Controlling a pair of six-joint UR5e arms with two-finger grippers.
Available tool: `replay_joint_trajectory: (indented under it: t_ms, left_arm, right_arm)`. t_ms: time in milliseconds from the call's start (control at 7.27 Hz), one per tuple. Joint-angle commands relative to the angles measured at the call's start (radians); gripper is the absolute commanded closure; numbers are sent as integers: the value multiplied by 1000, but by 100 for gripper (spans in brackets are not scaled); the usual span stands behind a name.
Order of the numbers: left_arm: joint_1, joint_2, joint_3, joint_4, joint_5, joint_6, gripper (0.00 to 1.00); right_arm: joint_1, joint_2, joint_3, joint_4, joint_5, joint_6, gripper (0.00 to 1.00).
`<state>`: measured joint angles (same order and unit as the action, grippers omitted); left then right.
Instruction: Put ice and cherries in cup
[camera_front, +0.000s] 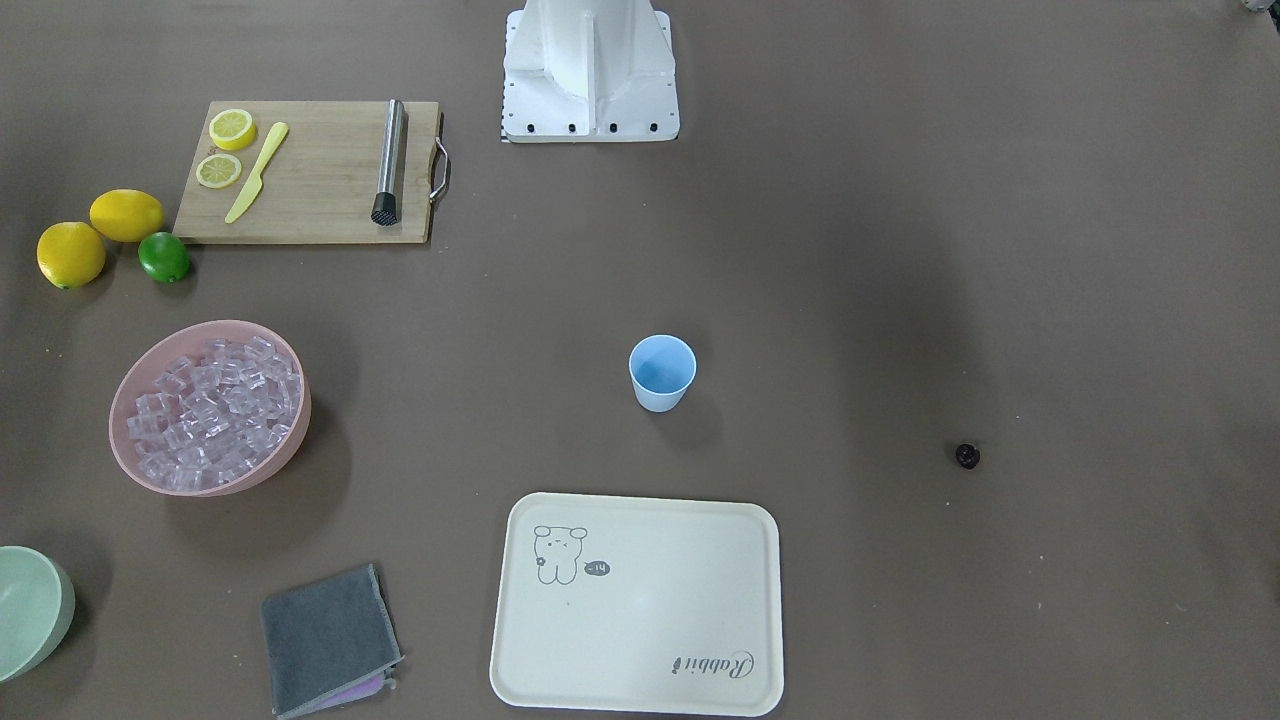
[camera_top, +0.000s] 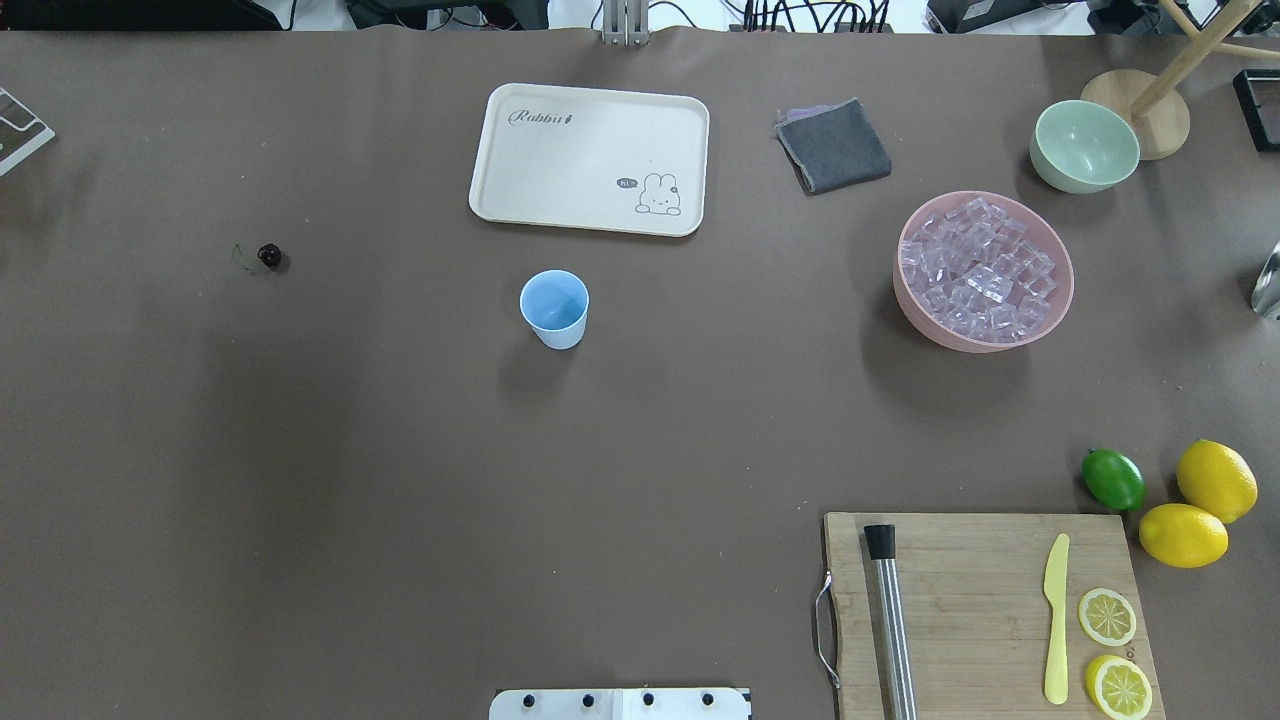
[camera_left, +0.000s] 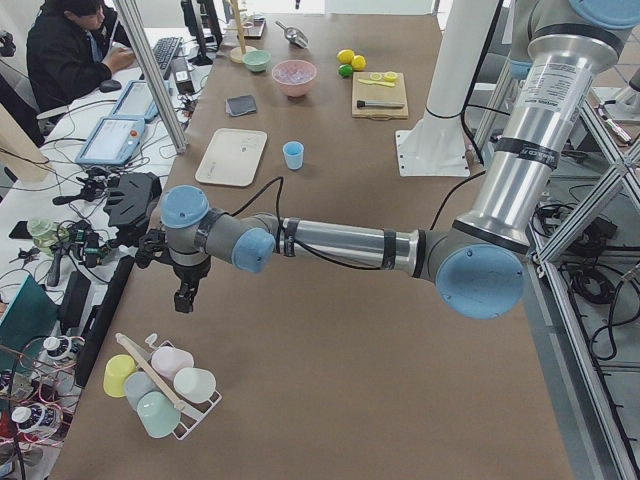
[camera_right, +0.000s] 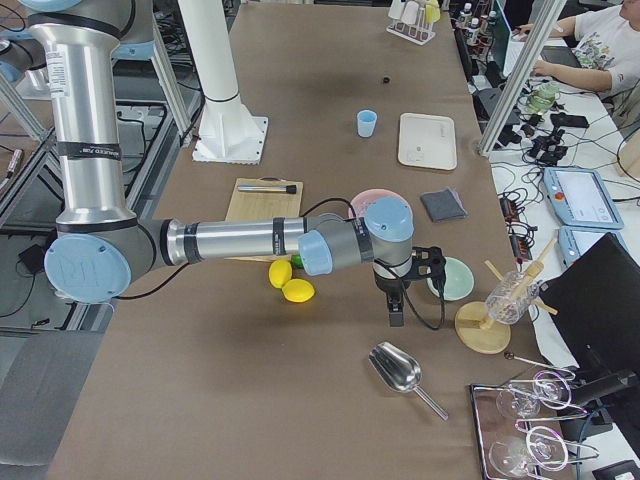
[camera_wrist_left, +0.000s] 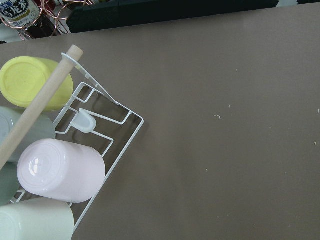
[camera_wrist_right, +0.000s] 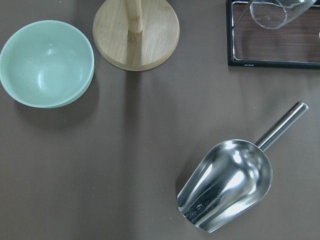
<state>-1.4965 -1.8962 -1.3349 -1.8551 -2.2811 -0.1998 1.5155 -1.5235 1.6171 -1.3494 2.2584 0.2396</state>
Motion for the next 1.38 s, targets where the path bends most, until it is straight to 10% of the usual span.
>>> replay_joint_trajectory:
  t_ms: [0,688,1238]
  left_arm:
    - [-11,0,-4,-1,0,-4,2]
    - [-30,3,-29,-3,-1,-4,2]
    - [-27,0,-53,-1,-1,-9,2]
  right_arm:
    - [0,0,6,0,-3,1,0]
    - [-69,88,171,-17,-2,281,0]
    - [-367,165,256,-19,-196,540,0]
